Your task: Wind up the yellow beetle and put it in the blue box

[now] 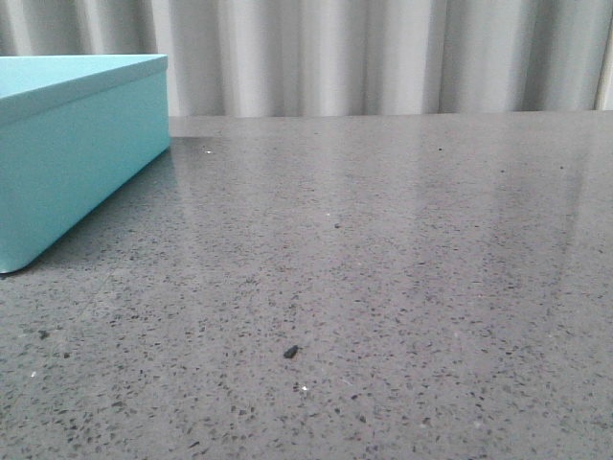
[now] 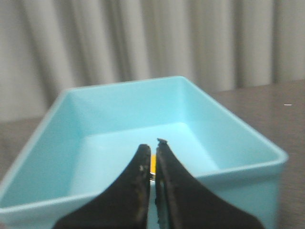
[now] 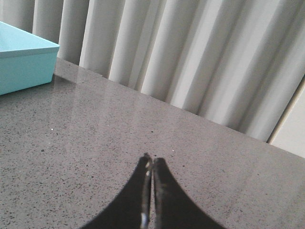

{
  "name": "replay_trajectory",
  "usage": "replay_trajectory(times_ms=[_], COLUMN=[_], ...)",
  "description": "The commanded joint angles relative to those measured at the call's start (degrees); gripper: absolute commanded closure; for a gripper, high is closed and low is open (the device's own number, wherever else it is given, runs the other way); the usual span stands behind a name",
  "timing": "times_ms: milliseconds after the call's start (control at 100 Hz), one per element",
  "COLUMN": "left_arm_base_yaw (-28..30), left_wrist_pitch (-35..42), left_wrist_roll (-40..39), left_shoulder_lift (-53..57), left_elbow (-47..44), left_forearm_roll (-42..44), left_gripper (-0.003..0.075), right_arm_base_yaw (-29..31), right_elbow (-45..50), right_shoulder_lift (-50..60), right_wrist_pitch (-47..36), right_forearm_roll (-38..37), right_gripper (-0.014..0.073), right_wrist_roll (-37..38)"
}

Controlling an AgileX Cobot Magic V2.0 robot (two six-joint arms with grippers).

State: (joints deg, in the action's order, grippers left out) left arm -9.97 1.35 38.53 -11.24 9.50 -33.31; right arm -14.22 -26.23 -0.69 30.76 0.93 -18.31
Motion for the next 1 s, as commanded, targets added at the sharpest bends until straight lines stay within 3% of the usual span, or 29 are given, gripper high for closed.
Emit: replay_trajectory(times_ms=[0,170,480,730,990], left_arm_base_yaw=[-0.26,-0.26,-0.26,-0.26,-0.26], left_wrist_pitch=[12.33,12.49,9.57,-4.72,-10.21], left_wrist_roll=[-0.50,-0.50,-0.50,-0.50,-0.50], left_shoulder_lift=[-0.44,3.32,8.70,8.70,8.70], left_elbow=[-1.55,-7.24,-10.93,-10.93,-10.93], left_forearm_roll=[7.76,17.40,19.16,19.56,19.64], left_gripper=[0.0741,0.0741,0.0741,0.0741,0.0741], right_arm_base_yaw=[0.01,0.01,0.01,0.01,0.01], right_elbow=[-1.27,-1.27,-1.27,-1.27,-1.27], right_shoulder_lift=[-1.50,-1.50,-1.50,-1.50,-1.50], right_wrist_pitch=[-3.88,-3.88,-3.67,-3.86,-3.86], right_forearm_roll=[0.35,0.35,0.35,0.35,0.35], right_gripper=[0.0635,0.0635,0.0635,0.0635,0.0635], right_wrist_roll=[-0.36,-0.36,-0.36,-0.36,-0.36])
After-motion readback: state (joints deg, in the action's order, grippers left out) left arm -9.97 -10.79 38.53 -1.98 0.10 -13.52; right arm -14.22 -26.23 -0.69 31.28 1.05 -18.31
